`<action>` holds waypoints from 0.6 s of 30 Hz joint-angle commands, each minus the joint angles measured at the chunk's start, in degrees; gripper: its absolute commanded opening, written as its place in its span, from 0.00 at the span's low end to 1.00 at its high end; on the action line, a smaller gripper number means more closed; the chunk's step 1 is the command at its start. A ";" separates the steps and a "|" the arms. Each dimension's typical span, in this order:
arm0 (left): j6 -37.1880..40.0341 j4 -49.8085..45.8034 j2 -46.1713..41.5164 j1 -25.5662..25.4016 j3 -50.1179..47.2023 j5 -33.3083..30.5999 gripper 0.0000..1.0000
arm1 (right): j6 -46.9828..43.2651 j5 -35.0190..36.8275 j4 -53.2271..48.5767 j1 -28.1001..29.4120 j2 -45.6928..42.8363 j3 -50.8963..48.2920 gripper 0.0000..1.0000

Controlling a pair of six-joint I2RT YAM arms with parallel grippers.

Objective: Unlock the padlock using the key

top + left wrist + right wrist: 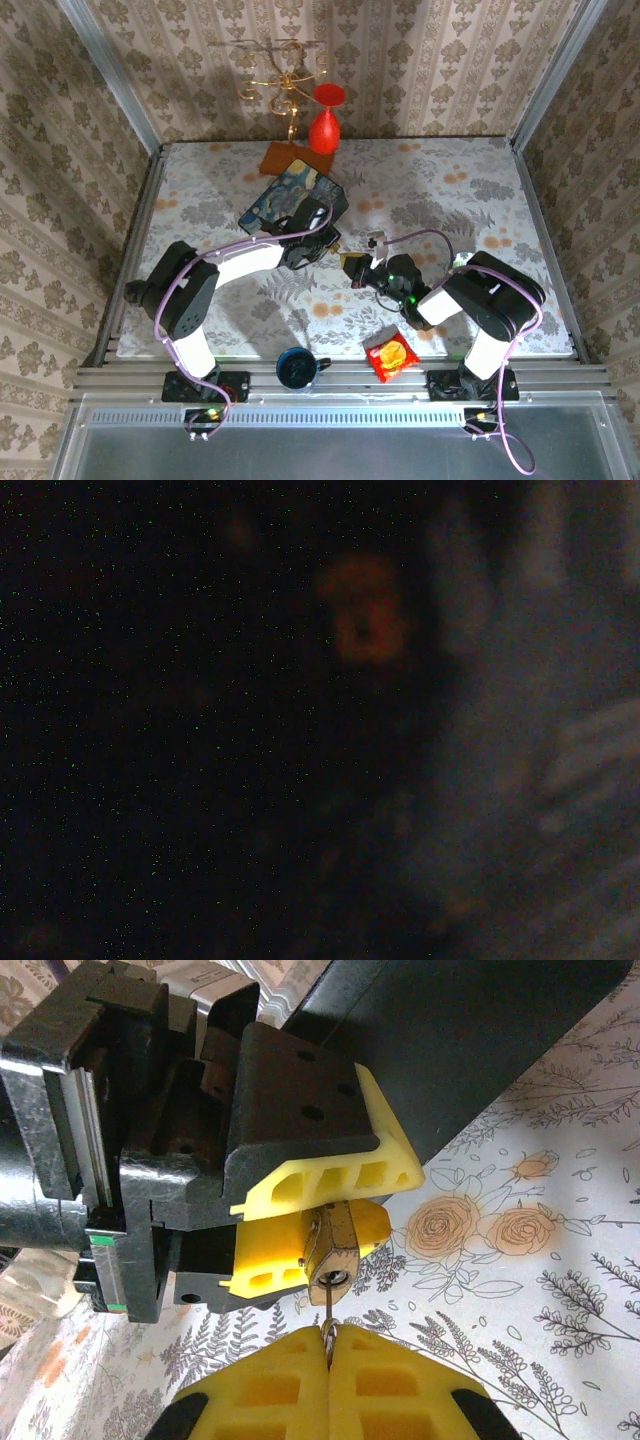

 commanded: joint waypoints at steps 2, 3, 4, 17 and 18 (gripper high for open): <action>-3.68 3.50 -2.40 -1.26 -0.49 7.08 0.00 | -0.01 0.35 3.99 0.46 -0.11 4.28 0.00; -4.01 3.52 -2.64 -1.21 -0.43 7.54 0.00 | -0.01 0.54 3.94 0.47 0.05 4.55 0.00; -4.37 3.59 -2.84 -1.28 -0.40 7.89 0.00 | 0.03 0.70 3.98 0.47 0.07 4.79 0.00; -6.87 4.19 -4.84 -1.53 -1.00 12.08 0.00 | 1.66 -5.75 4.05 -1.24 1.83 8.25 0.00; -7.17 4.20 -5.03 -1.50 -1.18 12.44 0.00 | 1.75 -6.65 4.07 -1.66 1.90 8.30 0.00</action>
